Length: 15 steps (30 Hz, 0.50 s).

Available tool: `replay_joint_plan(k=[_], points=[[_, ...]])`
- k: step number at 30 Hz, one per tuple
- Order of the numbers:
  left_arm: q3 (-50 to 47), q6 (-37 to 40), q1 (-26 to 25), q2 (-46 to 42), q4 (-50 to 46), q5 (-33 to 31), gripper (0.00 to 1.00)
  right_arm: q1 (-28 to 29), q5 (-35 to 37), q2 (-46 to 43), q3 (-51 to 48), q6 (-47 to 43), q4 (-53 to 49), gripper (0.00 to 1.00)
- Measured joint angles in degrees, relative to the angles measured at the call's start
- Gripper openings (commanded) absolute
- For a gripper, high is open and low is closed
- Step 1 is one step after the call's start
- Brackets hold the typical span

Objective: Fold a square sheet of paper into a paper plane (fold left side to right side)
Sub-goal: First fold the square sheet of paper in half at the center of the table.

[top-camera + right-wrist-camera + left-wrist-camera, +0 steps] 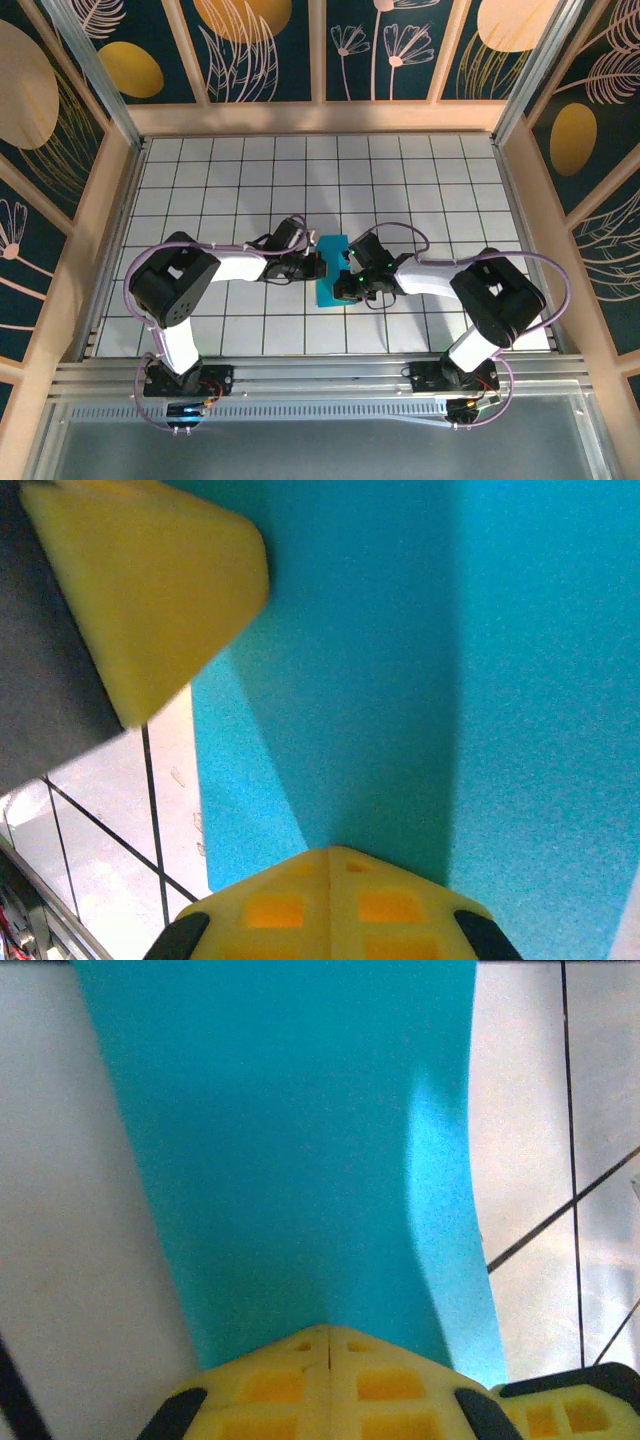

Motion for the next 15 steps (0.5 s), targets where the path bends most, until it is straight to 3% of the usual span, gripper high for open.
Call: replay_joint_plan(k=[15], points=[[5.8,2.6,6.5,4.5,-1.1,1.6,0.00,0.0,1.1,0.2,0.2,0.0,0.4,0.00]])
